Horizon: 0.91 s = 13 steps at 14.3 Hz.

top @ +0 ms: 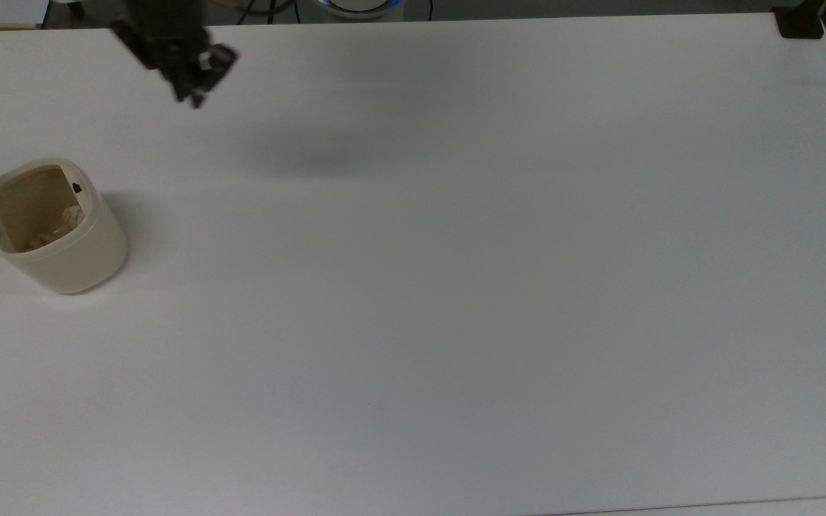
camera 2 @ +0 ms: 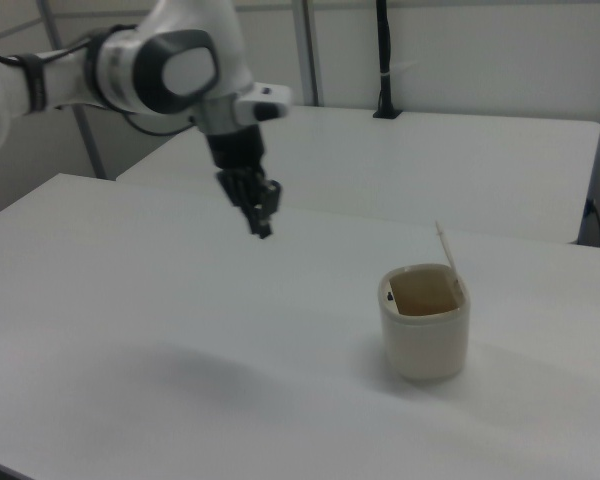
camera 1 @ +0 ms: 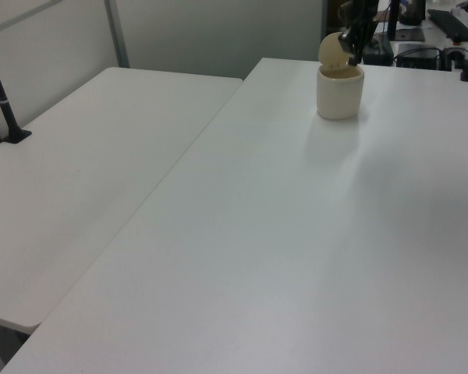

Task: Open the trash bin
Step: 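Lift the gripper up and away from the opened bin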

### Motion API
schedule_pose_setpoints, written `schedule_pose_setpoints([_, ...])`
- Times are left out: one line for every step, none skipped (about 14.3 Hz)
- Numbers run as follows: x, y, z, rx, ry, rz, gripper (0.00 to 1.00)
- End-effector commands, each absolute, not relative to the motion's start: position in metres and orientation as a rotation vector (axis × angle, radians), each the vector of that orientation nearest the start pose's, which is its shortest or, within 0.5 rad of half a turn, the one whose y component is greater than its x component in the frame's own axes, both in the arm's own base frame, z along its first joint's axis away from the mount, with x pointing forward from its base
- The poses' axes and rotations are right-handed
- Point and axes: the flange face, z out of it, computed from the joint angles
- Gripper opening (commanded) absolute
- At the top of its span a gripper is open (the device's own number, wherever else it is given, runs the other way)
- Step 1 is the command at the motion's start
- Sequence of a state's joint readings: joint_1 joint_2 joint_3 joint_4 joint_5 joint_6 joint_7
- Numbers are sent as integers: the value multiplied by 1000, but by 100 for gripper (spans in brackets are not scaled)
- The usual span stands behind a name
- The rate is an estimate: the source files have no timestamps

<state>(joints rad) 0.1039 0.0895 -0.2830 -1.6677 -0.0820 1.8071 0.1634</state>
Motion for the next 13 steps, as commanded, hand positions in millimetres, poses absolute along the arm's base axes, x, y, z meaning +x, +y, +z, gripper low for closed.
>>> schedule_pose_setpoints([564,-53,559,-3176,204,28,93])
schedule_pose_setpoints([560,-37,561,-3143,126,69,100])
schedule_pose_setpoints([558,-24,561,-3142,87,94,100])
schedule_pose_setpoints([558,-19,562,-3143,70,92,100])
schedule_pose_setpoints([558,-16,563,-3143,60,89,100])
schedule_pose_setpoints([558,-15,564,-3145,43,87,100])
schedule_pose_setpoints([557,-15,564,-3149,8,90,100])
schedule_pose_setpoints([556,-17,566,-3147,13,90,100])
schedule_pose_setpoints([555,-19,576,-3145,23,68,100])
schedule_pose_setpoints([555,-20,578,-3145,26,70,100])
schedule_pose_setpoints([555,-20,578,-3147,28,70,100])
schedule_pose_setpoints([555,-21,578,-3148,42,70,100])
schedule_pose_setpoints([554,-22,579,-3148,49,66,100])
